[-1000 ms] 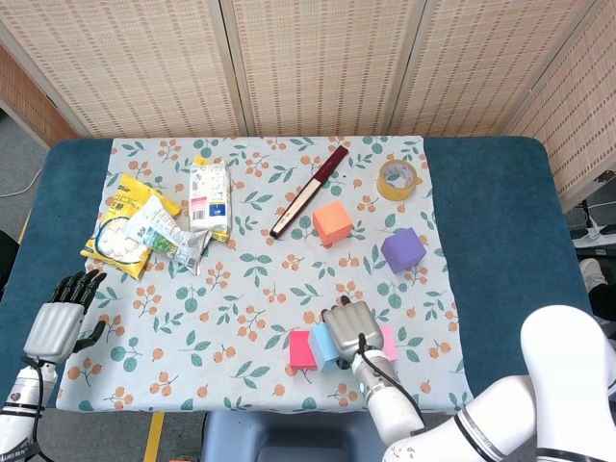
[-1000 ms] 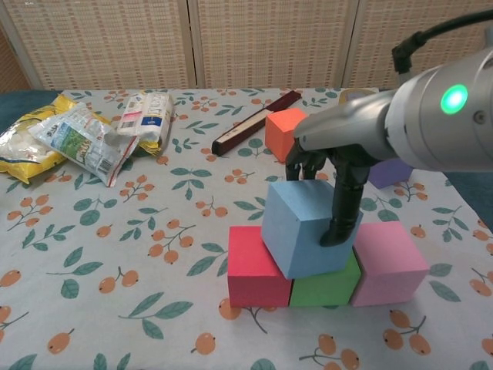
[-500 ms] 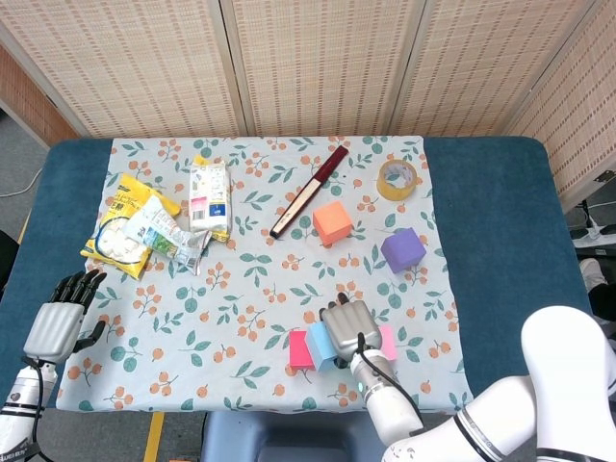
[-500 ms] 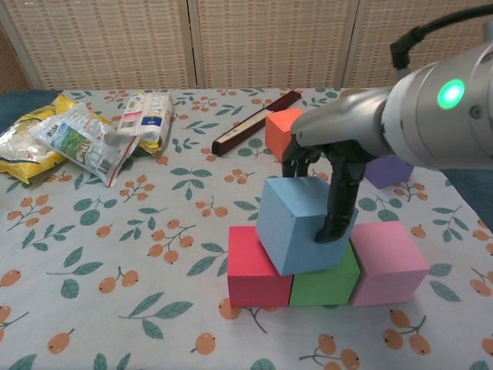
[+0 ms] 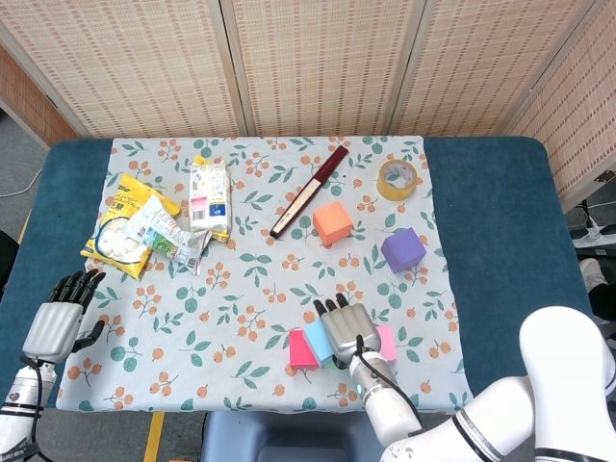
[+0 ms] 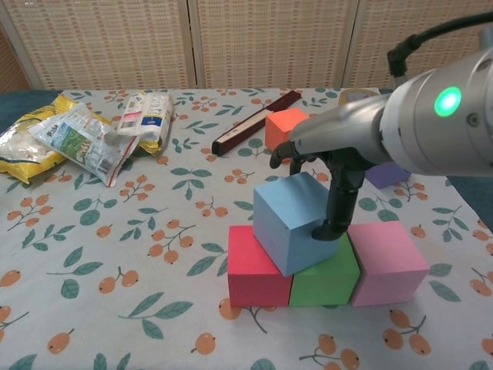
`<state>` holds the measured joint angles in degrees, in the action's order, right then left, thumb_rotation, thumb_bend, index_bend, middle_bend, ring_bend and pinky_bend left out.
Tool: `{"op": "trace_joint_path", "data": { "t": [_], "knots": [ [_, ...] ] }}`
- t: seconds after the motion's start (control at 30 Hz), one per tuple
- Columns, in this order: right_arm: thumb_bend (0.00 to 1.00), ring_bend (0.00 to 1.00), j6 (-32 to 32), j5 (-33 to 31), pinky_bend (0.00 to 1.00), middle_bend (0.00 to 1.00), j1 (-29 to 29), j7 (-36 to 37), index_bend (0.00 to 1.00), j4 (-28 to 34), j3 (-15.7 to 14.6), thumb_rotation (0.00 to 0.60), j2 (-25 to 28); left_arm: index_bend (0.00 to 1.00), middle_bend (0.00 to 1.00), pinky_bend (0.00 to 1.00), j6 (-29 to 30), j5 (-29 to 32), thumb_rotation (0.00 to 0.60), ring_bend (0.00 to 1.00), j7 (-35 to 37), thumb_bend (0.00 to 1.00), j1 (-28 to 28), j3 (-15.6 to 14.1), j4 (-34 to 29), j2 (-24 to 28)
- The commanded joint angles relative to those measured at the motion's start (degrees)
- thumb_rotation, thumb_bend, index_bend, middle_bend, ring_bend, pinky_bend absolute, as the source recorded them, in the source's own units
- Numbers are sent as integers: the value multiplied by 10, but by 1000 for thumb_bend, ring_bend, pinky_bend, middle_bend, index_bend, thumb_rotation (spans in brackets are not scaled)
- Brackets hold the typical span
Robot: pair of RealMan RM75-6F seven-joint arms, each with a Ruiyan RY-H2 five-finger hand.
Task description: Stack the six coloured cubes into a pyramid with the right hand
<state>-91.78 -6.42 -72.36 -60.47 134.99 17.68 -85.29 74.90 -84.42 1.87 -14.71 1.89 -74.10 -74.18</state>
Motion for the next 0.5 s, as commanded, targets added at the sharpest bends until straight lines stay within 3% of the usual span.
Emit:
{"op": "trace_joint_path", "data": {
  "t": [0.03,0.33,0.5],
  "knots": [
    [214,25,4,-3,364,97,1,0,0,0,2,600,2,0,54,99,1,0,600,8,0,405,0,0,0,0],
    [191,1,39,-13,359,59,3,-9,0,0,5,600,25,0,55,99,0,1,600,9,0,406,1,0,-1,1],
    [141,0,99,14,340,35,23,5,0,0,-6,600,64,0,55,99,1,1,600,8,-2,406,1,0,-1,0]
  ]
}}
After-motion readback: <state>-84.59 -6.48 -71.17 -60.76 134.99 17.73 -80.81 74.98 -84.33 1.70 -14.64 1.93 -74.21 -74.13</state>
